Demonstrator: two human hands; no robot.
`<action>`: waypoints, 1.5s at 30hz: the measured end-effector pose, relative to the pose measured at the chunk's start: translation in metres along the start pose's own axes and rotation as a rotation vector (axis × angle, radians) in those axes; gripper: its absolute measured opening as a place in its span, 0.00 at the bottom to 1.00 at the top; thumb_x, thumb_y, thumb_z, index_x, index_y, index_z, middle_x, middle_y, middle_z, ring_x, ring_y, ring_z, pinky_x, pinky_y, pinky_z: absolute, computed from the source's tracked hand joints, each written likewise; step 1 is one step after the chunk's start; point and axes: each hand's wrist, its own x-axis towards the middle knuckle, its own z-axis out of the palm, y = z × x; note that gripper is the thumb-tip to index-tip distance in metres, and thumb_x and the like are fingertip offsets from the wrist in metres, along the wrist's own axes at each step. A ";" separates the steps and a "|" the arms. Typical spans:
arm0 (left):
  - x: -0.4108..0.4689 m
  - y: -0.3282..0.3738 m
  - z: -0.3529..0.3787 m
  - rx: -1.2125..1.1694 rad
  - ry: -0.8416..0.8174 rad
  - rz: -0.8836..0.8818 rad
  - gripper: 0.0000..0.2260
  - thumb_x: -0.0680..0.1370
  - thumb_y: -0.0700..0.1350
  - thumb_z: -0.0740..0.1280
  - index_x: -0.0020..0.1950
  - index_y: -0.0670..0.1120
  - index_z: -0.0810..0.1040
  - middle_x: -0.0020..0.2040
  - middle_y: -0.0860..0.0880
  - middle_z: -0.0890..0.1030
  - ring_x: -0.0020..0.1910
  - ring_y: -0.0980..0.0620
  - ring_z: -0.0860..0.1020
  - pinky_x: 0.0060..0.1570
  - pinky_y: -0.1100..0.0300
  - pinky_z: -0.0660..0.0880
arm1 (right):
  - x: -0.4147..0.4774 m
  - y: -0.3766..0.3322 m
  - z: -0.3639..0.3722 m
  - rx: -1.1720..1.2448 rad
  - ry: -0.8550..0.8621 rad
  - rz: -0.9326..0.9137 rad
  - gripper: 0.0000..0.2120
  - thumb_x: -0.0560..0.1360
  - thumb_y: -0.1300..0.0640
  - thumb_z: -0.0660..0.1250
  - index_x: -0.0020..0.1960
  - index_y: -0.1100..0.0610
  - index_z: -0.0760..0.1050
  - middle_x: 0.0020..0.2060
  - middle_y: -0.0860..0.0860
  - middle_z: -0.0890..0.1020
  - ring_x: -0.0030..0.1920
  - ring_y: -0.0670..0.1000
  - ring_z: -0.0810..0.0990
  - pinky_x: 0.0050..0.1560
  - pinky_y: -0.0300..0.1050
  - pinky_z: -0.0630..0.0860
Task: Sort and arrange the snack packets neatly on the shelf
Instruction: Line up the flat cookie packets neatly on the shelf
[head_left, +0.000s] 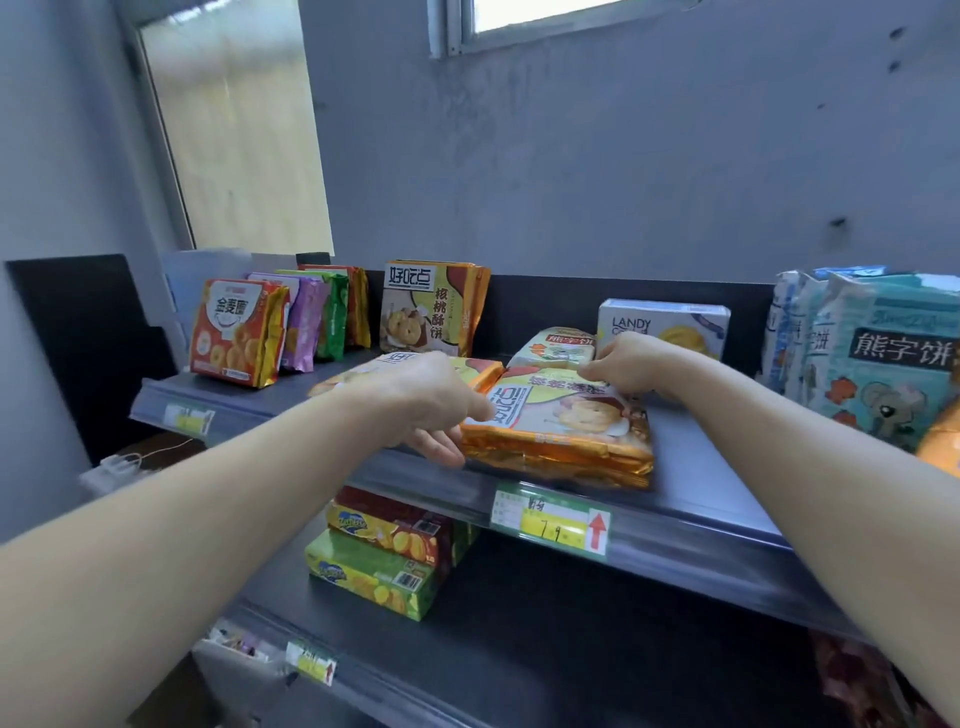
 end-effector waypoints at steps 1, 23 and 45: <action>0.000 0.000 0.002 0.000 0.007 -0.008 0.16 0.77 0.47 0.67 0.59 0.38 0.74 0.39 0.41 0.78 0.31 0.49 0.81 0.32 0.61 0.81 | 0.001 0.000 0.001 -0.018 -0.012 0.002 0.21 0.76 0.45 0.63 0.58 0.62 0.77 0.49 0.56 0.80 0.47 0.54 0.77 0.43 0.42 0.69; 0.013 0.025 -0.022 -0.541 0.061 0.358 0.11 0.72 0.26 0.64 0.35 0.41 0.73 0.37 0.40 0.78 0.33 0.44 0.79 0.26 0.56 0.80 | -0.077 -0.008 -0.049 0.576 0.465 0.137 0.02 0.73 0.62 0.68 0.44 0.58 0.75 0.37 0.55 0.79 0.32 0.51 0.77 0.34 0.44 0.76; 0.078 -0.010 -0.145 -0.902 0.283 0.724 0.13 0.74 0.32 0.68 0.35 0.49 0.75 0.37 0.49 0.77 0.42 0.47 0.79 0.49 0.49 0.80 | -0.072 -0.128 -0.020 1.043 0.526 -0.173 0.15 0.72 0.66 0.69 0.57 0.56 0.73 0.48 0.54 0.83 0.44 0.54 0.83 0.41 0.47 0.79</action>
